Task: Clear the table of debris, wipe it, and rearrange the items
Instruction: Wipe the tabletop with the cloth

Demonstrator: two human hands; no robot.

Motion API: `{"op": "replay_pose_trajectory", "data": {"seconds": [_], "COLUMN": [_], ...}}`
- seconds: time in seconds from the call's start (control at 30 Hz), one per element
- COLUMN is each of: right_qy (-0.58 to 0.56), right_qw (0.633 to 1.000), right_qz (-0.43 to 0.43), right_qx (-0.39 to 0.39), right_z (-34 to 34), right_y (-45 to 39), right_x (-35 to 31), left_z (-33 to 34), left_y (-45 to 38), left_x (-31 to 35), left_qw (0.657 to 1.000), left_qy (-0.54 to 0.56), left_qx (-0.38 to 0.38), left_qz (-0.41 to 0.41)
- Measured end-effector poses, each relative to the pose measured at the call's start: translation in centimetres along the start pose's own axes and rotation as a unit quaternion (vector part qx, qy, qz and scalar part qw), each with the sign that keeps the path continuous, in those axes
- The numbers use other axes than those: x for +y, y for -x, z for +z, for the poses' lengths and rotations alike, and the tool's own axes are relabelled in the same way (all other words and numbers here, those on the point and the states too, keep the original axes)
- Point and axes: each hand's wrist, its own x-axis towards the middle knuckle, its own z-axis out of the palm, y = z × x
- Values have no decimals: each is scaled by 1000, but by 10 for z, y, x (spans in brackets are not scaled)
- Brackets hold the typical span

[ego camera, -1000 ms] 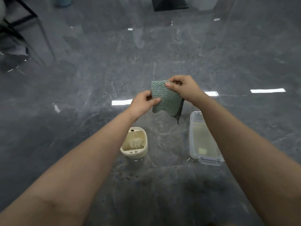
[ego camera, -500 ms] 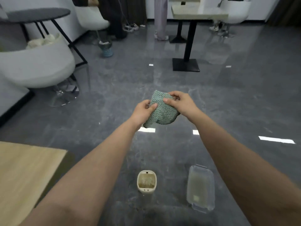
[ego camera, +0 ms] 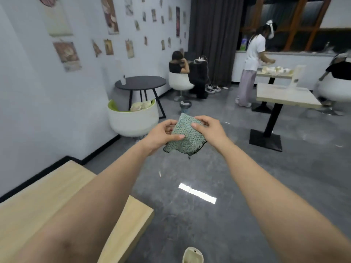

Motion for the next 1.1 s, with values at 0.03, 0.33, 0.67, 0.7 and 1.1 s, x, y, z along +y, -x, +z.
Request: {"op": "replay_pose_trajectory", "data": {"seconds": [0.03, 0.33, 0.67, 0.7, 1.1], "right_qy": [-12, -81, -153, -169, -196], "right_qw": [1000, 981, 941, 933, 927], "right_qz": [-12, -109, -135, -136, -151], "right_qx": [-12, -141, -269, -286, -281], "right_z": [4, 76, 191, 204, 316], "right_y": [-4, 4, 46, 50, 32], "right_x": [-18, -156, -238, -243, -279], "left_z": [-10, -94, -196, -205, -318], "left_y": [11, 120, 216, 223, 259], "left_x": [17, 115, 144, 146, 141], "left_qw": [1000, 978, 910, 901, 820], "left_qy": [-2, -111, -202, -210, -352], "left_qx": [16, 142, 349, 368, 451], "left_qz": [13, 108, 99, 96, 26]}}
